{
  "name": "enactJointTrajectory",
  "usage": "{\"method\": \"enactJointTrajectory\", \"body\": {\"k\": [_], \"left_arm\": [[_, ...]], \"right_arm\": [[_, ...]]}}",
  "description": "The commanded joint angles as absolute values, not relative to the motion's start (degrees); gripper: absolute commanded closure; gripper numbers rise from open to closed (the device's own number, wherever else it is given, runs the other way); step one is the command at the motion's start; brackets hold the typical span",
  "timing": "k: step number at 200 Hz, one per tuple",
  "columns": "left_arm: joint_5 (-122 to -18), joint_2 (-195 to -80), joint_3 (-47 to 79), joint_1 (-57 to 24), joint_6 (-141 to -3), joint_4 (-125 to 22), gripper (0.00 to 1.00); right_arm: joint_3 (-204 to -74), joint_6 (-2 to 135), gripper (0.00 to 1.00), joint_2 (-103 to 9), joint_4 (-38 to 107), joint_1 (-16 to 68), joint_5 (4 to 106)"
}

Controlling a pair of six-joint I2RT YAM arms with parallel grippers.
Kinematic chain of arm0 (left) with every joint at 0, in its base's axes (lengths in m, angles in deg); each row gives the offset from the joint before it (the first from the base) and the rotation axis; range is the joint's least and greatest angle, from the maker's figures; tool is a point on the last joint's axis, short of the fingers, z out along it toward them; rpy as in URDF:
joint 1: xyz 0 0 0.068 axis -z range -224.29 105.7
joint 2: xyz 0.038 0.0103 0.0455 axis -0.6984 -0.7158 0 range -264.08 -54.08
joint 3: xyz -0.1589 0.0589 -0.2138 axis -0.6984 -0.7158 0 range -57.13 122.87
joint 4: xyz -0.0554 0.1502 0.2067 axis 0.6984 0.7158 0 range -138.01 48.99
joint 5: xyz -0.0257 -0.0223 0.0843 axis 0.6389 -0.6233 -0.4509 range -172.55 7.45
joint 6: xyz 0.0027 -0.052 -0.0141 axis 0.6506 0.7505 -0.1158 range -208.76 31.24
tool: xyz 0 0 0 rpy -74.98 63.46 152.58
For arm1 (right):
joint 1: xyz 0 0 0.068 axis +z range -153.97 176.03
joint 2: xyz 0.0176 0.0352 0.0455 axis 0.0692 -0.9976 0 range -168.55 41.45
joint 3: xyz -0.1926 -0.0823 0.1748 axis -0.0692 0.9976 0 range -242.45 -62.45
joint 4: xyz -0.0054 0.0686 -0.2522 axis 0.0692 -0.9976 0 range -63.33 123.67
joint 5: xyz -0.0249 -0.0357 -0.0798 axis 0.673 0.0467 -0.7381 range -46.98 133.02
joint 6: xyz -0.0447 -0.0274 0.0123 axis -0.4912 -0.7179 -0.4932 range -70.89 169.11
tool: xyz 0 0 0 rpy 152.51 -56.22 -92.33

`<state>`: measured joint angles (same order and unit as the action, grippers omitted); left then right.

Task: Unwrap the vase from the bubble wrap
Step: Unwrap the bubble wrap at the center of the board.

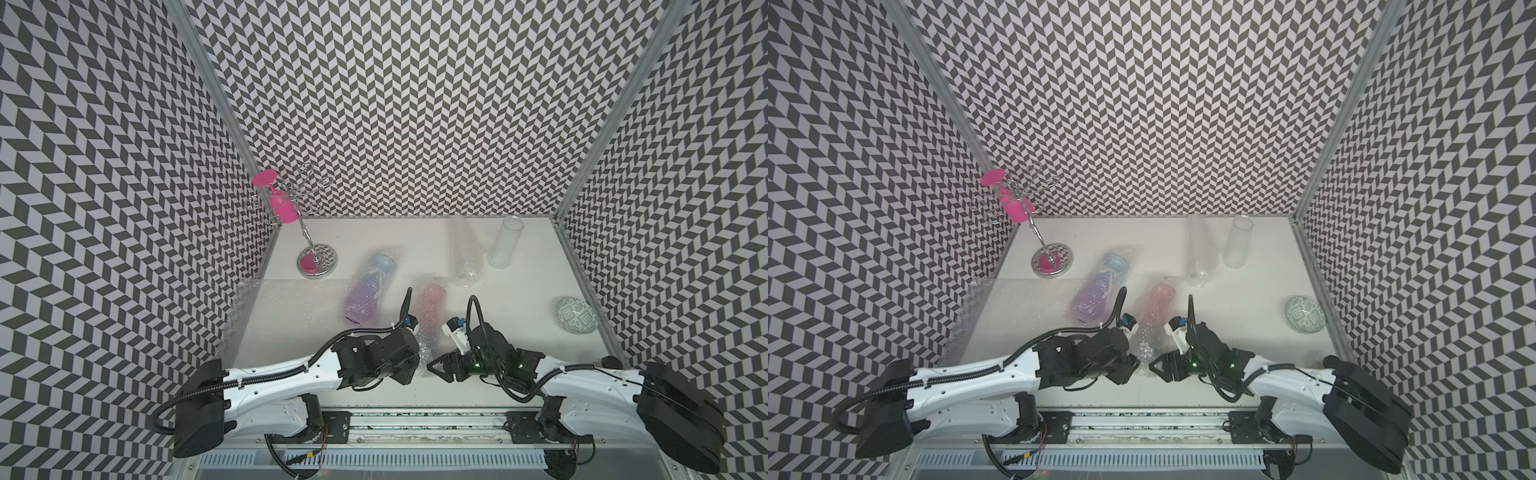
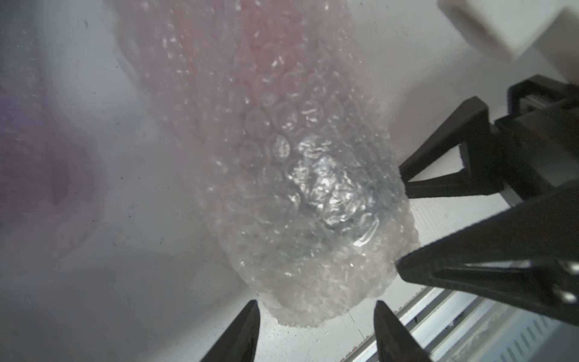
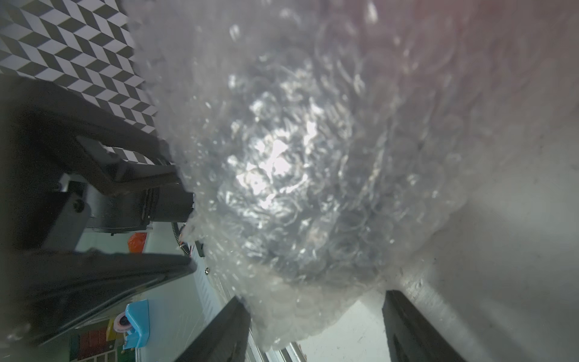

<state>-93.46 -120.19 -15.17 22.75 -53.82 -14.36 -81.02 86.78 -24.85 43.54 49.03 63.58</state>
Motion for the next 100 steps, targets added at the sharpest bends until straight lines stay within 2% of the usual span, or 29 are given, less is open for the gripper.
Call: {"method": "enactJointTrajectory", "body": {"k": [1, 40, 100], "left_arm": [[-97.97, -122.29, -14.68, 22.93, -51.64, -15.16, 0.43], [-98.37, -124.78, -14.22, 22.96, -52.90, -16.98, 0.48], [-99.27, -124.90, -13.79, 23.01, -53.29, -16.50, 0.71]], "right_arm": [[-80.60, 87.50, 0.31, -25.77, 48.10, 49.72, 62.68], [-81.56, 86.82, 0.34, -27.96, 48.73, 50.13, 62.68], [-82.92, 85.32, 0.67, -29.36, 48.31, 50.26, 62.79]]}}
